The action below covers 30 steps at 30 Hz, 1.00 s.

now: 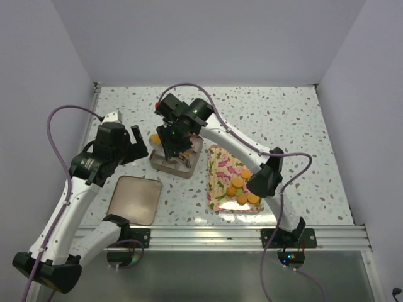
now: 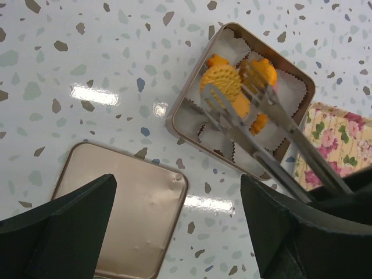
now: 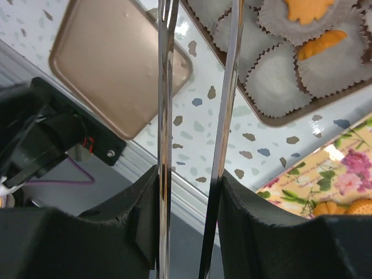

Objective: Pack the cookies

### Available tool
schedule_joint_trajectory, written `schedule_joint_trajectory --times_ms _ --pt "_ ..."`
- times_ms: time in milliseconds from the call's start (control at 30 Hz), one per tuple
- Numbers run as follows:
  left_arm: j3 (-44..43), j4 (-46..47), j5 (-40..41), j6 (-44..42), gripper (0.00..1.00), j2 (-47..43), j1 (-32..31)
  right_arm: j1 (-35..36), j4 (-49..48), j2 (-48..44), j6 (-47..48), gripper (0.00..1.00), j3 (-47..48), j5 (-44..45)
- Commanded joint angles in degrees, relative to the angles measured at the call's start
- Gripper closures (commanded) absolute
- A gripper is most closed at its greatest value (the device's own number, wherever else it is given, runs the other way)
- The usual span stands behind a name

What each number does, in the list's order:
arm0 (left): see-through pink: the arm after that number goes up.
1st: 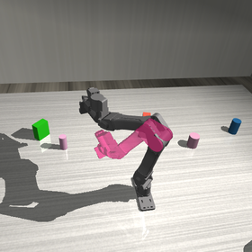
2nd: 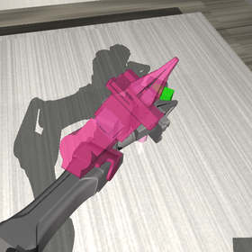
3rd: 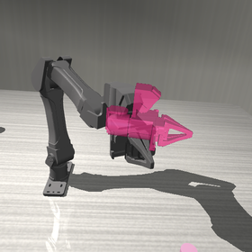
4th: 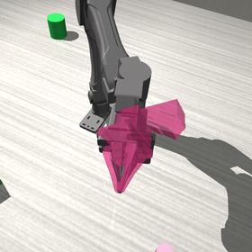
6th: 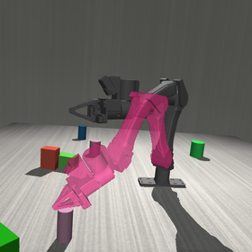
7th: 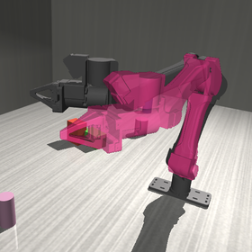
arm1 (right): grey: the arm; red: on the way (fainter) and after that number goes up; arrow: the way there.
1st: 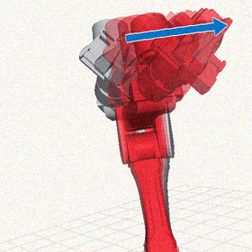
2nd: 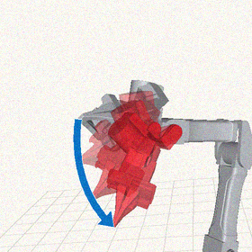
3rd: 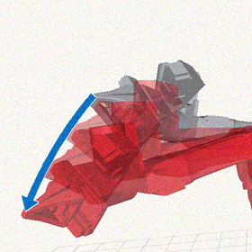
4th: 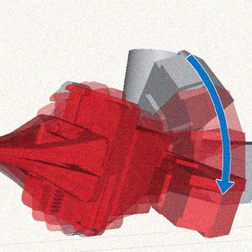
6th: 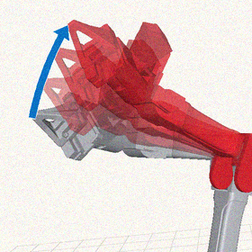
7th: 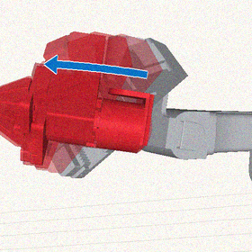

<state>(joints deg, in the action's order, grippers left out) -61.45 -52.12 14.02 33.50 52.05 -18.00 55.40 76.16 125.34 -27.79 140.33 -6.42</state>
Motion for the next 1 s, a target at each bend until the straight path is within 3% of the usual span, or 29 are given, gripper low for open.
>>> schedule_joint_trajectory --times_ms 0,267,967 --pt "-3.59 -0.44 -1.19 0.43 0.07 0.33 0.33 -0.73 10.60 3.68 0.20 0.62 3.55 -3.33" --pt "-7.01 -3.78 -0.58 -0.80 0.07 0.95 0.33 -4.06 2.51 4.03 -1.65 0.62 -1.11 -4.74" --pt "-7.01 -4.66 -0.49 -3.52 0.07 2.26 0.33 -4.77 -3.65 9.66 -3.32 0.63 -1.29 -7.82"
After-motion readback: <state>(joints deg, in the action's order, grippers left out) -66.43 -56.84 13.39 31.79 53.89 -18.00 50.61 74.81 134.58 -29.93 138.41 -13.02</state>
